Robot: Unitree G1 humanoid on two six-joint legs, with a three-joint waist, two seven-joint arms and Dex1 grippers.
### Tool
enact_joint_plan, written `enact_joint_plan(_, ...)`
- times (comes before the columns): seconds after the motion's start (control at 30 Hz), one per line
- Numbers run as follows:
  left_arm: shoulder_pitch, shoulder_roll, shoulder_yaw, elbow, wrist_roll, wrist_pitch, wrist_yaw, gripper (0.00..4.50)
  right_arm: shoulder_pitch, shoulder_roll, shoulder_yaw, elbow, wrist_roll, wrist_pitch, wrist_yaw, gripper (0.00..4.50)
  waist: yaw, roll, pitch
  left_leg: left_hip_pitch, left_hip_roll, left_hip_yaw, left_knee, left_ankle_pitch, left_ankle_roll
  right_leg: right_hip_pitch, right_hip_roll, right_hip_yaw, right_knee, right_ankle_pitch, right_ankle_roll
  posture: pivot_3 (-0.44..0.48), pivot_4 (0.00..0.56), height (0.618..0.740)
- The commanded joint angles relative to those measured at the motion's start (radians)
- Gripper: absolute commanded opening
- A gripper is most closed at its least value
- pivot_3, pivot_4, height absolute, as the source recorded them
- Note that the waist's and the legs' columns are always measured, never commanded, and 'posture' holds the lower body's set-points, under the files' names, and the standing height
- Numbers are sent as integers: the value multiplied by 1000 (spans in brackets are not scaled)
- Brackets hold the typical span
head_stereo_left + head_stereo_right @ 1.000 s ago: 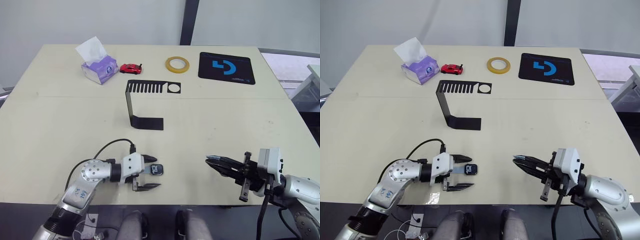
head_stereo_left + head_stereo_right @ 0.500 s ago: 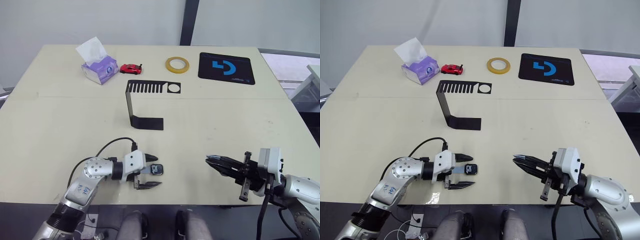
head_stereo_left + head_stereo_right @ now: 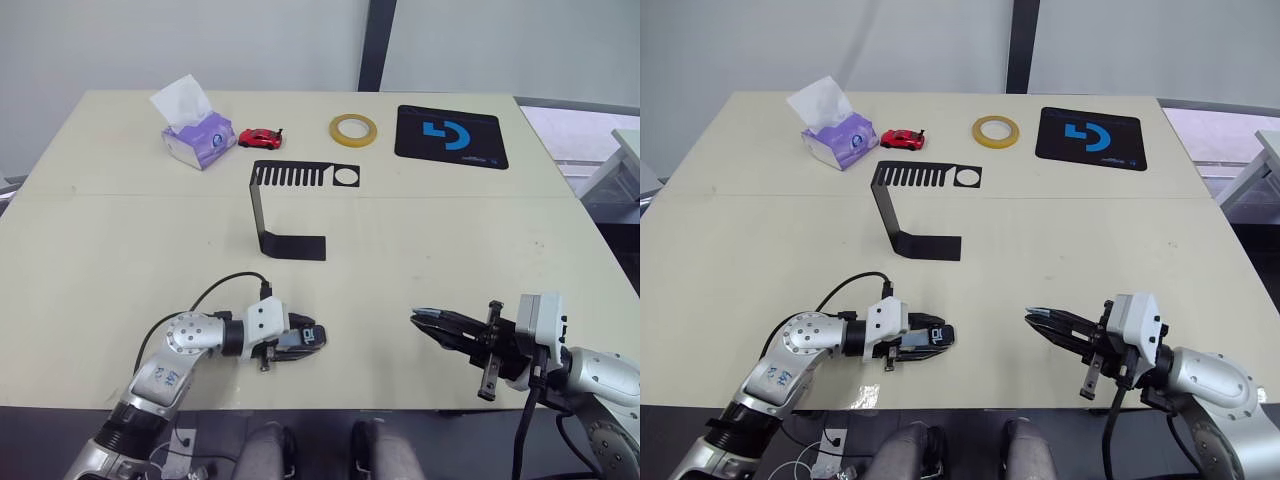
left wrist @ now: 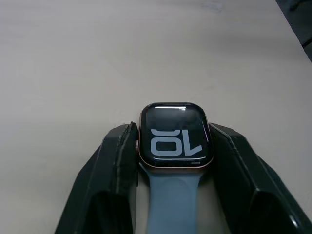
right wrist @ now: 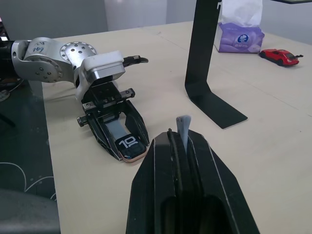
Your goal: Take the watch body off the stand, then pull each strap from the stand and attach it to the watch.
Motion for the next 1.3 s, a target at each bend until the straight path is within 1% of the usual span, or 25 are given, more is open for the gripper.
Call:
enact_joint_plan(0.03,20,10,-7,38,16,1,-1,1747,-6,2,-4,-22,9,-16,-3,0,0,0,0,0,0,0,0,0,0,0,0,0,0,0,0,0,150,740)
enact_joint_plan(0.23,15,6,0,57,10,-31,-3,1747,-11,3,0,-18,5,-19,-3,0,0,0,-2,0,0,0,0,0,0,0,0,0,0,0,0,0,150,740)
enact_joint_plan(0.27,10,3,7,58,-7,-35,-13,1747,-14,2,1,-18,3,-19,-4,0,0,0,-2,0,0,0,0,0,0,0,0,0,0,0,0,0,150,740)
enact_joint_plan(0.33,-7,-2,35,37,-88,13,-52,1747,-32,-1,2,-20,-18,-23,-18,0,-1,0,-2,1,0,0,0,0,0,1,0,0,0,0,0,0,150,740)
enact_joint_plan(0.4,-27,-10,70,-2,-203,102,-92,1747,-57,-1,-1,-31,-33,-14,-49,0,-2,0,-2,1,0,0,0,0,0,0,0,0,1,0,0,0,150,740)
enact_joint_plan(0.5,-79,-7,140,-61,-453,339,-158,1747,-103,-25,22,-88,-54,33,-100,0,-2,0,-2,0,0,0,1,0,-1,-1,0,0,2,0,0,0,150,740)
enact_joint_plan(0.57,-126,1,174,-63,-577,487,-173,1747,-132,-52,45,-129,-69,98,-144,0,0,0,-2,-1,0,0,2,1,-1,-1,0,0,2,0,0,0,150,740)
enact_joint_plan(0.67,-205,19,187,-24,-675,660,-191,1747,-186,-103,85,-188,-82,236,-231,0,-1,0,-2,-1,0,-1,3,1,0,0,1,0,3,0,0,0,150,740)
enact_joint_plan(0.77,-273,25,171,29,-698,748,-223,1747,-238,-118,114,-225,-58,258,-229,0,-1,0,-2,-1,-1,-1,3,1,-1,0,3,0,4,0,0,0,150,740)
enact_joint_plan(0.87,-347,2,121,102,-678,829,-225,1747,-276,-128,143,-251,-72,268,-228,0,1,0,-2,-1,-1,-1,3,2,-1,0,5,0,4,0,1,0,150,740)
enact_joint_plan(0.97,-387,-29,87,142,-654,829,-242,1747,-280,-160,192,-266,-130,252,-203,0,2,0,-2,-1,-2,0,3,2,0,0,5,-1,3,0,1,0,150,740)
enact_joint_plan(1.1,-413,-58,80,169,-651,844,-242,1747,-278,-177,236,-274,-179,236,-196,0,0,-1,-2,-2,-2,0,4,2,0,-1,5,0,3,0,1,0,150,740)
enact_joint_plan(1.3,-407,-64,84,156,-655,858,-242,1747,-279,-166,266,-268,-233,225,-205,0,-1,-1,-2,-2,-1,0,4,3,-1,-1,5,0,3,0,1,0,150,740)
